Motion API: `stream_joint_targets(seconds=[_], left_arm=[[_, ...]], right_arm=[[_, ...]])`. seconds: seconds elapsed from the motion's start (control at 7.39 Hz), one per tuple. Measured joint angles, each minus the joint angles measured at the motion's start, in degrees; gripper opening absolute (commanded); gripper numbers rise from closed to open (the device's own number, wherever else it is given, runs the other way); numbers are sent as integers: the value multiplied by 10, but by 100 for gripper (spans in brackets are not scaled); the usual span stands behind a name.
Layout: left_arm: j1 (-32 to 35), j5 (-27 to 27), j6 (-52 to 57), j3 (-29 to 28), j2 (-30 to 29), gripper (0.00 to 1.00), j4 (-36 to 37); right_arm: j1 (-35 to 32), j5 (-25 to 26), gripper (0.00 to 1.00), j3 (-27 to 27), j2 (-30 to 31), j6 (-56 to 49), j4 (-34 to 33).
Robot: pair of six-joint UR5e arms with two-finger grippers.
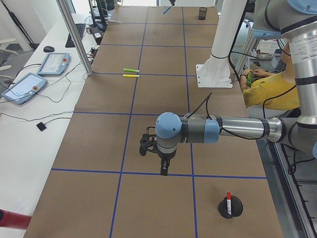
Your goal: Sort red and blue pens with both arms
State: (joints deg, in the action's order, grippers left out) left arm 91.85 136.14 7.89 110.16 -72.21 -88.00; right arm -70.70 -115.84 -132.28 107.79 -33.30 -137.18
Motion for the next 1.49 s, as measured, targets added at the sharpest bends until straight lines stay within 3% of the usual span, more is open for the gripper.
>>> stream_joint_targets(seconds=[0.41, 0.68, 1.08, 1.49], left_arm=[[0, 0, -1, 3, 26, 100, -36], [0, 0, -1, 3, 42, 100, -60], [1, -1, -1, 4, 45, 100, -67], [2, -1, -1, 7, 46, 100, -69]], right_arm=[[-17, 32, 0, -30, 145, -69, -3], [-23, 44, 0, -25, 246, -84, 78], [-23, 78, 0, 38, 336, -87, 205], [-23, 86, 0, 141, 358, -87, 333]])
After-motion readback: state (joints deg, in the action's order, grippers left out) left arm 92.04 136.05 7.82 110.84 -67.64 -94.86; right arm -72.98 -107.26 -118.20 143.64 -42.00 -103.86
